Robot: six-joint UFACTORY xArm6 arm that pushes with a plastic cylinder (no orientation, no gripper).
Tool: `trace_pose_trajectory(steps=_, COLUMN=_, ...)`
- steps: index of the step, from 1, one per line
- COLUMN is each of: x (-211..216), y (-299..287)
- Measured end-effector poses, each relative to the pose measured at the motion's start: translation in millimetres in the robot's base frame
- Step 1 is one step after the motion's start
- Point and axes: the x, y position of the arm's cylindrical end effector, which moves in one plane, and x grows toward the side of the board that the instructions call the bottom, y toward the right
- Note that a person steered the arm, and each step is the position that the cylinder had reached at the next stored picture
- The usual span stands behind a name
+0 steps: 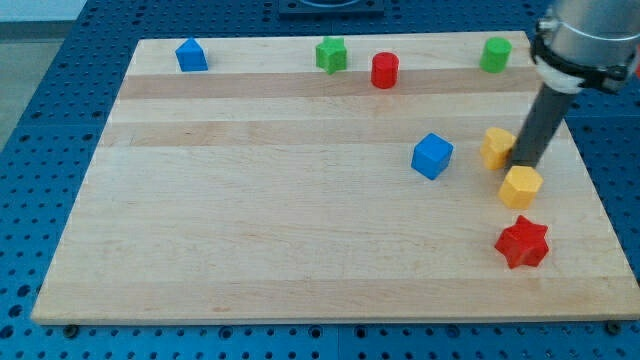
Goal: Push the yellow heart towards the top of the blue cube
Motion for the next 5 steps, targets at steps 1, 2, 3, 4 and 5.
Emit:
trace_pose_trajectory(steps=1, x=-6.8, y=-15.6)
trace_pose_trajectory(steps=2, x=-24.6, y=-17.0)
trace_pose_trajectory(steps=3, x=-51.5, y=-17.1)
trace_pose_trajectory(steps=4, x=-79.2, y=-17.1)
trace_pose_trajectory(steps=5, x=-102.9, y=-22.6)
